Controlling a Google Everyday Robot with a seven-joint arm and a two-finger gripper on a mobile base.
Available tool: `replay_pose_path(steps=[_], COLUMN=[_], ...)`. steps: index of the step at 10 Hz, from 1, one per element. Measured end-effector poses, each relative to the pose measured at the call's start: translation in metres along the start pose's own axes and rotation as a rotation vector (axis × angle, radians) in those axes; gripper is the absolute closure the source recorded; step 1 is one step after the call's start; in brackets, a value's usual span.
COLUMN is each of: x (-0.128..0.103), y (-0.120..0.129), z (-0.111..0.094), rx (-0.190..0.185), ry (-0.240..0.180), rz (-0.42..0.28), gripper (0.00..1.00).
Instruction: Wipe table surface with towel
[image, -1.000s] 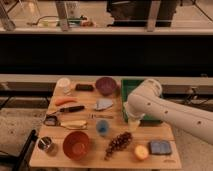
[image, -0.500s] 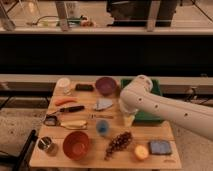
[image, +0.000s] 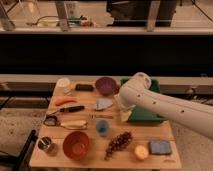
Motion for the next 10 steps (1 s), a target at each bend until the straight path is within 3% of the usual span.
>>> replay_pose_path(steps=[10], x=[-0.038], y=[-0.043], z=[0.041], rx=[0.026], ry=[-0.093], rz=[-0.117], gripper=[0.2])
